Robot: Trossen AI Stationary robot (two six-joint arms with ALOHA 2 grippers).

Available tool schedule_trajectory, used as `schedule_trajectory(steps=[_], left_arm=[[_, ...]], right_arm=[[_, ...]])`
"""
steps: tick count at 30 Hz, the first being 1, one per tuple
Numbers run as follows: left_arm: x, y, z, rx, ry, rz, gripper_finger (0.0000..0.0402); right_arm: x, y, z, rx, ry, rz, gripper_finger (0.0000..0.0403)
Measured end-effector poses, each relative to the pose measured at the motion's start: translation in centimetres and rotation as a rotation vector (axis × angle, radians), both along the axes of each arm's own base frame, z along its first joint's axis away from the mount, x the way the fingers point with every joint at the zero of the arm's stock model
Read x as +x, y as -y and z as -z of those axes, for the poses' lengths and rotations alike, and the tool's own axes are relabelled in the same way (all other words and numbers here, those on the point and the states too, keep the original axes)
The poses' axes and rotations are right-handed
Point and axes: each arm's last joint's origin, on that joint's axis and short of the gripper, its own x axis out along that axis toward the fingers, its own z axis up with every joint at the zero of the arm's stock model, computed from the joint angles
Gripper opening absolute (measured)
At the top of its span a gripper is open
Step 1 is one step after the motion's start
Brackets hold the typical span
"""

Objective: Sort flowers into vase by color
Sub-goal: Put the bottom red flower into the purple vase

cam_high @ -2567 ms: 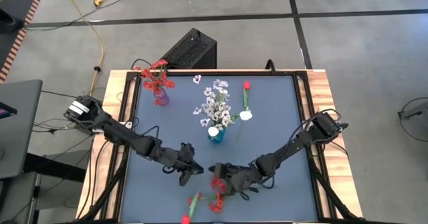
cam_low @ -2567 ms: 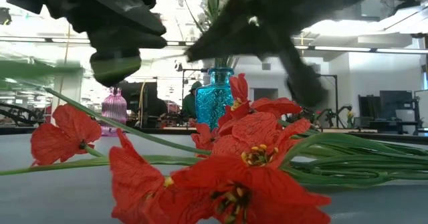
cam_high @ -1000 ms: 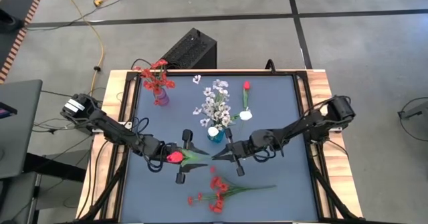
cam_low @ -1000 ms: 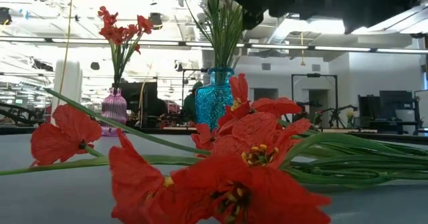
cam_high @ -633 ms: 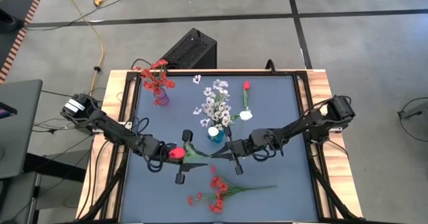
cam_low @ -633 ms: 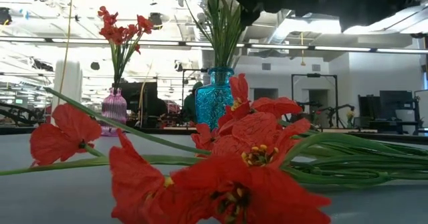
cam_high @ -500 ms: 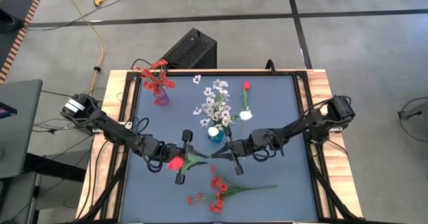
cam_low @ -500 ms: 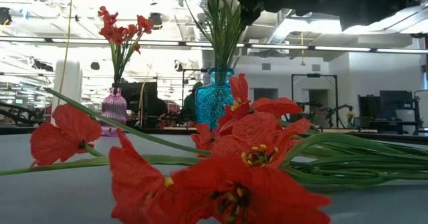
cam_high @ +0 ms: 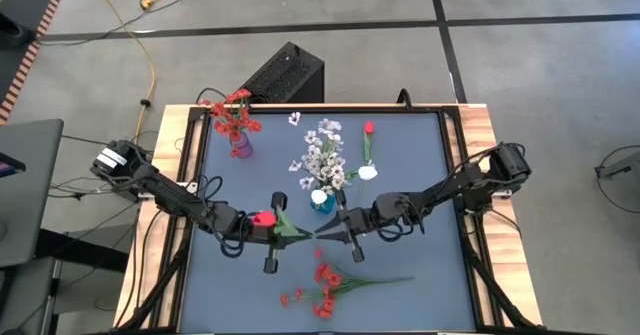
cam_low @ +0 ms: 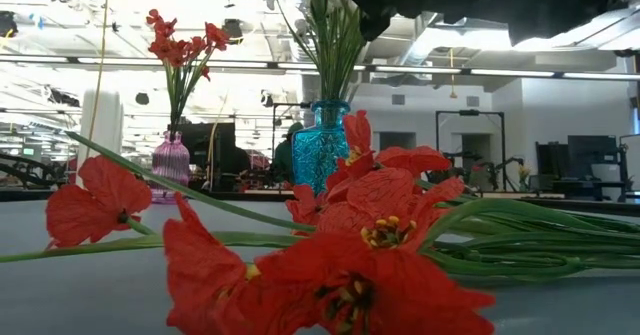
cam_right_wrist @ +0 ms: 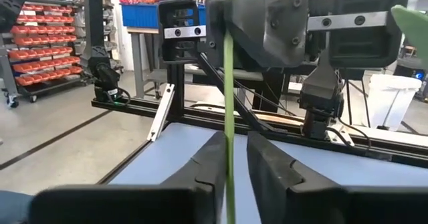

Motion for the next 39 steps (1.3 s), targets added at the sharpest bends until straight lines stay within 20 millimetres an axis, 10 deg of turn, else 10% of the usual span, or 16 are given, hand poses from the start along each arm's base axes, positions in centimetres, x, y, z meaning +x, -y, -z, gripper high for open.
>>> schedule_trajectory(steps=[14,27,39], left_arm=[[-2.3,-1.3,-1.8,-0.082,-0.144,-0.044,0.0],[-10.5,-6.4,-4.0,-0.103,-0.362,-0.5,0.0],[-13.7,-8.0,-7.0,-0.167,-0.27,-0.501,0.0]], right_arm=[[-1.7,0.6,-1.8,-0.048,-0.144,0.01,0.0253],[-4.0,0.7,-3.1,-0.064,-0.284,-0.002,0.0258],[-3.4,0.8,-1.2,-0.087,-0.374,0.006,0.0258]])
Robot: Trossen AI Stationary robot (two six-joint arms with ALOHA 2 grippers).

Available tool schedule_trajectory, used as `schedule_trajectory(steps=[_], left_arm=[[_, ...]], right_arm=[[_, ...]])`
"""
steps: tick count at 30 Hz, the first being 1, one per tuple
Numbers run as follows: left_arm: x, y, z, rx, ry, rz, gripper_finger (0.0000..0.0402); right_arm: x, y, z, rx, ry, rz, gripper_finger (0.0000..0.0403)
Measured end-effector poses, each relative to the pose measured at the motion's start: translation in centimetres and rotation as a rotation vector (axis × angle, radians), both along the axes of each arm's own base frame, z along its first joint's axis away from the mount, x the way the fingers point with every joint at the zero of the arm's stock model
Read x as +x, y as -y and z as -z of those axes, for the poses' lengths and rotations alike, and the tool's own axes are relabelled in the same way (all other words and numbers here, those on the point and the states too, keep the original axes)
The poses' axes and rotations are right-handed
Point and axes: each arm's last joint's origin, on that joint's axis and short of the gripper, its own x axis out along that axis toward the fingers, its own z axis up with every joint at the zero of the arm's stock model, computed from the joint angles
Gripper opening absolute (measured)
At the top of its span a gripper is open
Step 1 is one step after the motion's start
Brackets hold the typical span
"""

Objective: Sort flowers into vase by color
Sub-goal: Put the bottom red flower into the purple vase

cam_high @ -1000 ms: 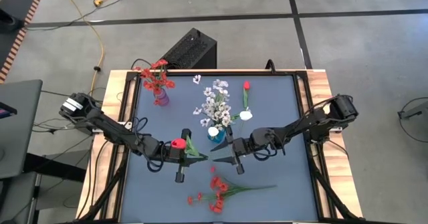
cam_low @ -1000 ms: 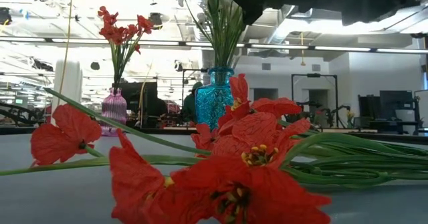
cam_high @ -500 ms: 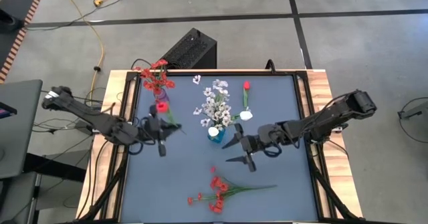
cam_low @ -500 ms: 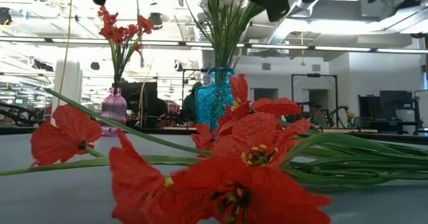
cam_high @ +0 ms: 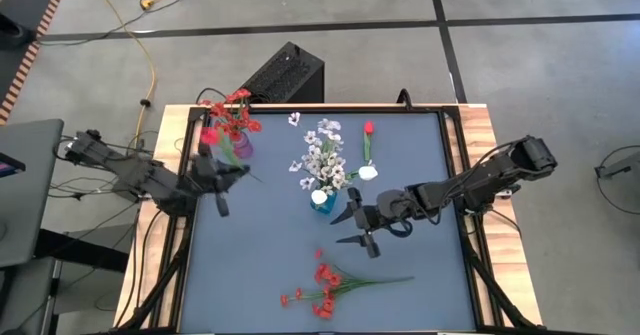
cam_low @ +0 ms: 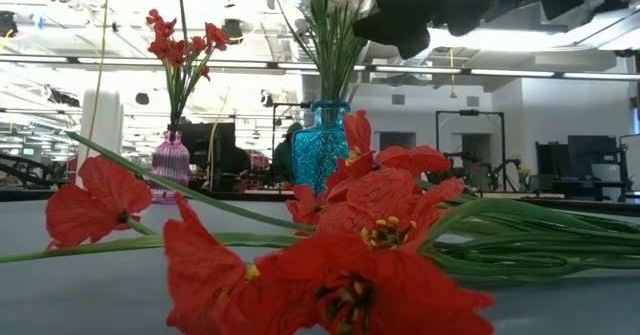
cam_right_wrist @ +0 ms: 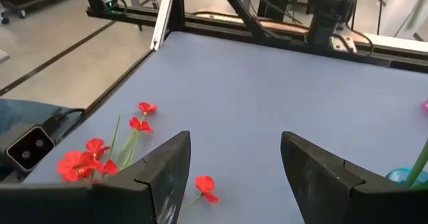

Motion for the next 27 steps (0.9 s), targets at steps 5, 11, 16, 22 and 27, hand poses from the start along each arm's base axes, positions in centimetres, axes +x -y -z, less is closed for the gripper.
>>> schedule_trajectory(steps=[5,11,16,22,27], left_arm=[[-2.3,-1.2,-2.8,-0.037,0.151,-0.048,0.0],[-4.6,-2.4,-4.6,-0.015,0.277,-0.073,0.0],[-6.0,-3.3,-5.9,0.018,0.353,-0.193,0.0],[-6.9,-4.1,-7.2,0.132,0.351,-0.363,0.0],[-7.2,-4.8,-7.9,0.244,0.358,-0.448,0.0]], right_arm=[[0.0,0.0,-0.3,-0.003,0.016,-0.002,0.0258],[0.0,0.2,-0.3,-0.017,0.023,-0.001,0.0258],[0.0,0.2,-0.3,-0.017,0.023,-0.003,0.0258],[0.0,0.1,-0.3,-0.021,0.019,-0.005,0.0258],[0.0,0.1,-0.4,-0.018,0.028,-0.005,0.0258]])
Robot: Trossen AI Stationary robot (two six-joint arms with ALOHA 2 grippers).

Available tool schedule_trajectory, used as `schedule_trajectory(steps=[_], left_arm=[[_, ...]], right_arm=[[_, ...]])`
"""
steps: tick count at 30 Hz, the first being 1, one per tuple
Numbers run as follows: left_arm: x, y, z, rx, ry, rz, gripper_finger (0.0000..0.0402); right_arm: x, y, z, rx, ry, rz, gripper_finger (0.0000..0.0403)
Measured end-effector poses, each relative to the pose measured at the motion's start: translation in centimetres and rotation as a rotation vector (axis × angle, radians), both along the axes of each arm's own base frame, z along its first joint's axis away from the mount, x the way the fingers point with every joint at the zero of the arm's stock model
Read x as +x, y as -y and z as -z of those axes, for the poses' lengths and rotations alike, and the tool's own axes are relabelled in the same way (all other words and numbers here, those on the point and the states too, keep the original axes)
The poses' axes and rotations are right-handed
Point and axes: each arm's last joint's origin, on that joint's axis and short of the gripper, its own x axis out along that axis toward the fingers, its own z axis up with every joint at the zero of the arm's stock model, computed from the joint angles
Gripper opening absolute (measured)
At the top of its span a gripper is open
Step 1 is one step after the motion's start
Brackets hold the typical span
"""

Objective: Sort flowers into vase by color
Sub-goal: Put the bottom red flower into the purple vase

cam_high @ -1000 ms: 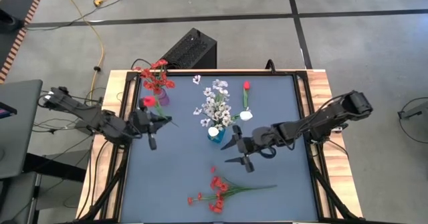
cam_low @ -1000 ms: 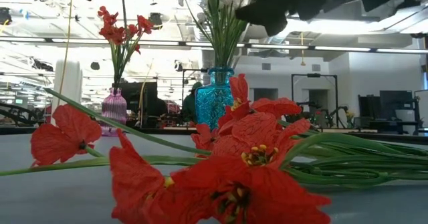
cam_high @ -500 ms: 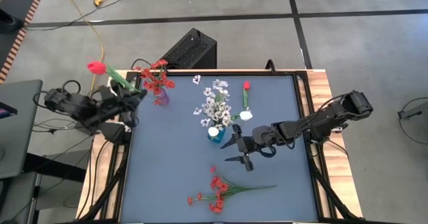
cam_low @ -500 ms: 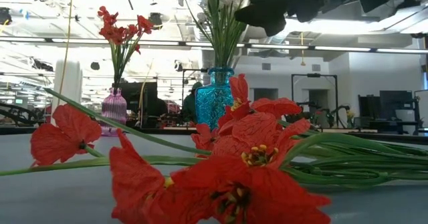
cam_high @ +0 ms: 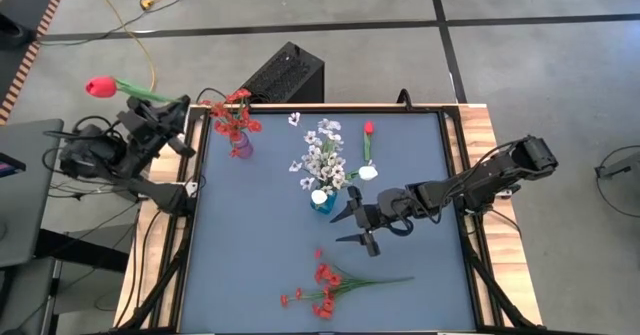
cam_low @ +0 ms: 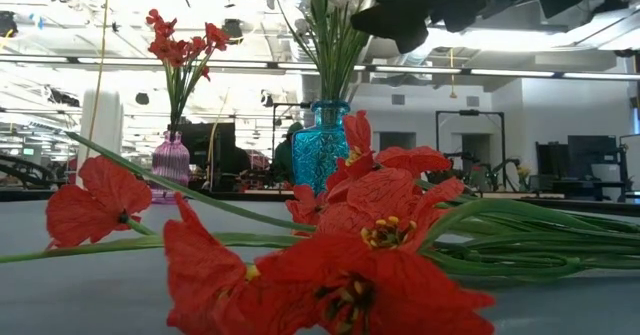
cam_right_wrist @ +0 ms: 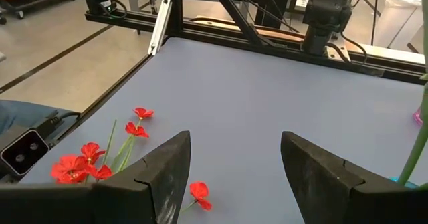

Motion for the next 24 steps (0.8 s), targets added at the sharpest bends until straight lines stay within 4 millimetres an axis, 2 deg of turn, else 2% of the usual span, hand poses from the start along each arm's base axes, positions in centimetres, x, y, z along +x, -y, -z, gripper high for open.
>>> schedule_trajectory(steps=[15,21,24], left_arm=[[-0.5,-2.3,0.2,0.047,-0.102,-0.402,0.0],[1.2,-3.4,1.9,-0.019,-0.166,-0.417,0.0],[2.4,-4.4,2.7,-0.043,-0.256,-0.493,0.0]], right_arm=[[0.0,0.0,-0.1,0.022,0.002,0.006,0.0258],[0.0,0.0,-0.1,0.026,0.001,0.007,0.0258],[0.0,0.0,-0.2,0.027,0.008,0.007,0.0258]])
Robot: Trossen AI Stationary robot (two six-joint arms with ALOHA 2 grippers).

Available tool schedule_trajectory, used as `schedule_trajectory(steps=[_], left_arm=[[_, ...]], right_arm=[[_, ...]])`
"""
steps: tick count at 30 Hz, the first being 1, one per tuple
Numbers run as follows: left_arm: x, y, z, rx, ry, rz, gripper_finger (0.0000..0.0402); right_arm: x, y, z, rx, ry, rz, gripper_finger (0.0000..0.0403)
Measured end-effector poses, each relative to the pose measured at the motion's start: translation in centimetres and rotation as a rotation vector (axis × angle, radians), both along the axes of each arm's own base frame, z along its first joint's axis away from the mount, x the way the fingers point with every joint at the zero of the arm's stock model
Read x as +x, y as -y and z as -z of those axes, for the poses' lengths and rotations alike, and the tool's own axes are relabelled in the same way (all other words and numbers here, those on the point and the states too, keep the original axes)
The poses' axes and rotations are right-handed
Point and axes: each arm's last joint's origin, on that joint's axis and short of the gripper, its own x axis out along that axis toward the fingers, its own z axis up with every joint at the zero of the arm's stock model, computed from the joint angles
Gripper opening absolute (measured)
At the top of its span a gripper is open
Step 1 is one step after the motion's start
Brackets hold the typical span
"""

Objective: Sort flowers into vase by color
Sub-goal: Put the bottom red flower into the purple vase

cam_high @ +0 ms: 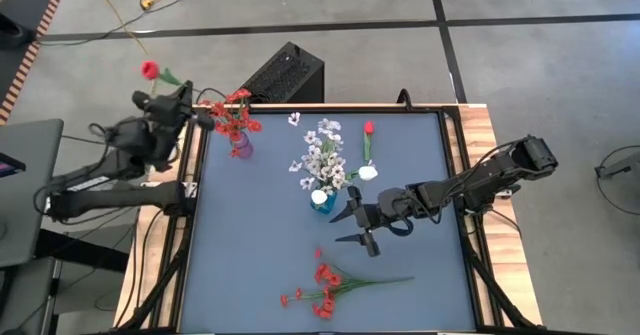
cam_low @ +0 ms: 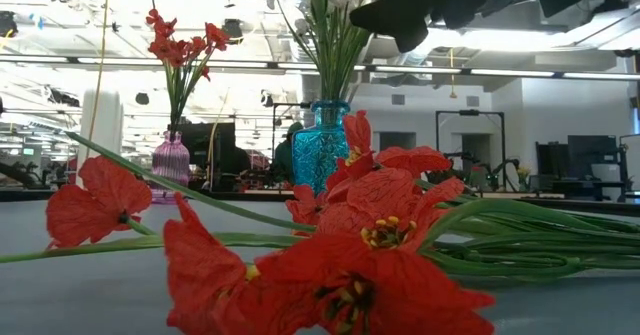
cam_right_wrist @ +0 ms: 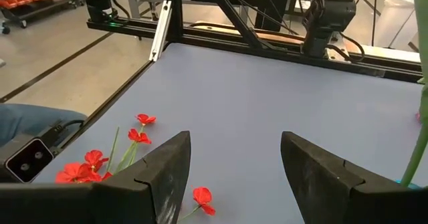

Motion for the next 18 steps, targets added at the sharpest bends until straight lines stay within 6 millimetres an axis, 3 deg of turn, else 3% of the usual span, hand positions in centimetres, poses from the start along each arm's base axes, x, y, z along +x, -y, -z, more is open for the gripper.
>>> schedule_trajectory(steps=[7,18], left_arm=[[0.3,-2.0,0.3,-0.008,0.039,-0.027,0.0],[-2.2,-4.0,1.3,-0.108,0.19,-0.029,0.0]], right_arm=[[-0.2,-0.2,0.3,-0.007,-0.03,-0.012,0.0258],[-0.4,-0.6,0.7,-0.017,-0.072,-0.026,0.0258]])
